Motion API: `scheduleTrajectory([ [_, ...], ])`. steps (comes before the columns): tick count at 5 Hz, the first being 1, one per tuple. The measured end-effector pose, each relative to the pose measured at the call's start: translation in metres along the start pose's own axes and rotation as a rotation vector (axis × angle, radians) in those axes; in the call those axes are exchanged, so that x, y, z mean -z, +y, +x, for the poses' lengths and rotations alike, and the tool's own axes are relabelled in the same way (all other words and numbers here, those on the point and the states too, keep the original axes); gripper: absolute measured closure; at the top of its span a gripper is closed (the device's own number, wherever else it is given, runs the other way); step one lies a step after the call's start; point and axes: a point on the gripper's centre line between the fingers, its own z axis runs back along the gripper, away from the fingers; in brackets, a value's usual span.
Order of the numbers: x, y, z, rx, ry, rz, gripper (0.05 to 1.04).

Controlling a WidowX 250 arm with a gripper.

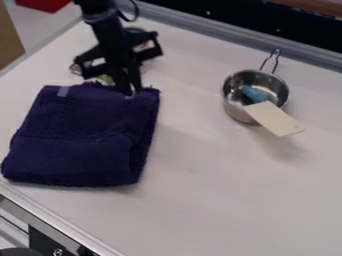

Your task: Move the blue cloth at the left bottom side of the table

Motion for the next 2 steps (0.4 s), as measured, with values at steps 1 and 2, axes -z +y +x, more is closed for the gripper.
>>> scheduleTrajectory([
  [1, 0.004, -0.024, -0.015, 0.029, 0.014, 0.003, 0.656],
  [2, 0.002, -0.046, -0.026, 0.101, 0.017, 0.03, 0.359],
])
